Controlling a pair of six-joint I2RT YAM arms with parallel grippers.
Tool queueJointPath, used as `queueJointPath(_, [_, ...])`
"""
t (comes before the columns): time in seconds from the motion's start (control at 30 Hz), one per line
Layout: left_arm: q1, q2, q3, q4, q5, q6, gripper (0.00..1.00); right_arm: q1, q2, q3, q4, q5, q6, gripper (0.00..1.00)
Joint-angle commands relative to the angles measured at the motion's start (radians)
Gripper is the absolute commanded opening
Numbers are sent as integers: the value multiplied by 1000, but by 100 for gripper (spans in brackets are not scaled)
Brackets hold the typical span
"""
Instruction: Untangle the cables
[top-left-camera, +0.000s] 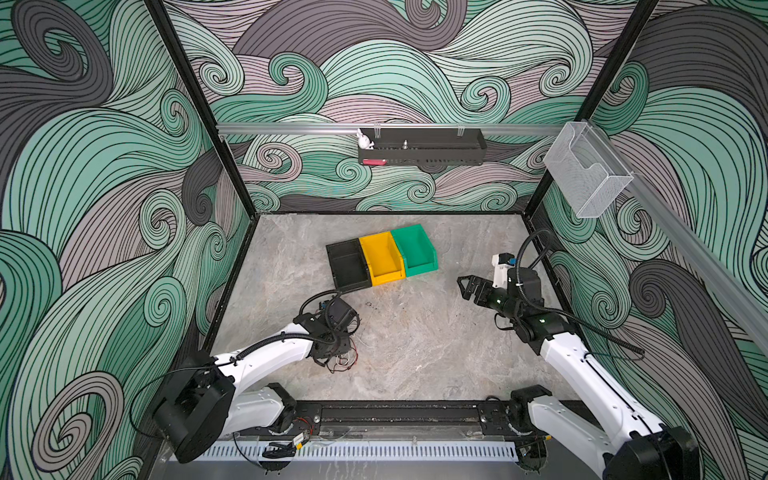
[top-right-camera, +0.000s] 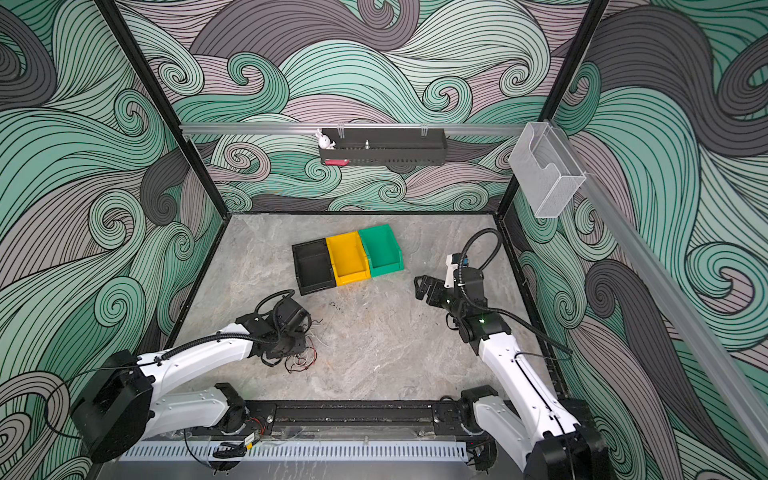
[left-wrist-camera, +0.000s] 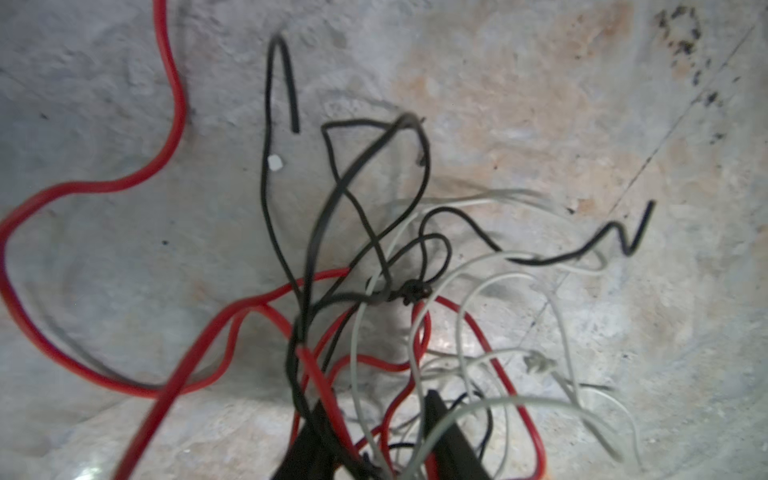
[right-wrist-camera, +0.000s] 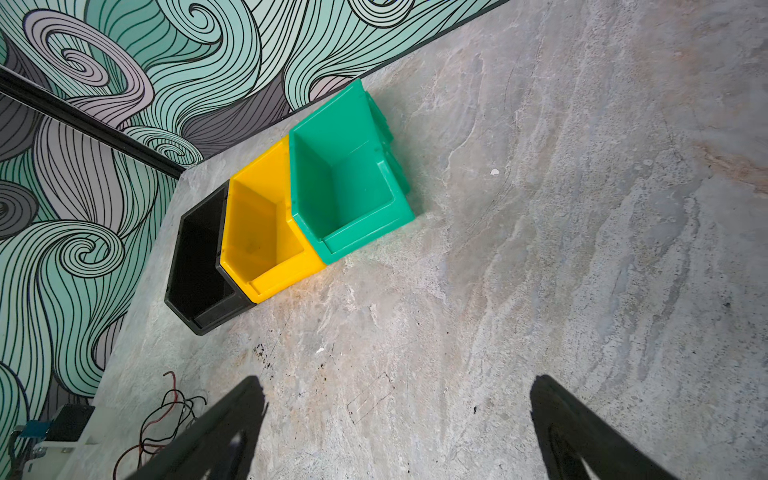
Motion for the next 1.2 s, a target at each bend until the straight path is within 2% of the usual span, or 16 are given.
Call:
queueJointPath(0.0, [-41,27,53,32,26,-46,26,6,-19,-10,5,23,-22,99])
queueJointPath(0.13, [-111,65,89,82,58,-98,21,6,-27,-16,6,25,-34,99])
queueJointPath(0.4, [-252,179,212,166,70,-194,21,6,-40,-16,7,21,-48,99])
queueJointPath(0.47, [-270,226,245,180,82,-202,26,4,-41,-20,18,12,-48,99])
queueJointPath(0.57, [-278,262,281,181,111,-199,40,5,-40,-23,18,0,-48,99])
queueJointPath(0.67, [-283,259,295,169,114,-196,54,4,-38,-20,13,-1,-52,99])
queueJointPath(0.73, [-283,242,301,151,111,-187,59,5,-32,-18,11,-1,-54,99])
queueJointPath(0.83, [-283,202,320,92,75,-180,64,5,-22,-16,8,-6,-52,99])
queueJointPath(1.0, [-272,106,344,-2,21,-113,65,4,14,-8,8,-10,-50,99])
queueJointPath(1.17, [-215,6,341,-93,-49,-54,64,7,97,51,0,-33,-71,100])
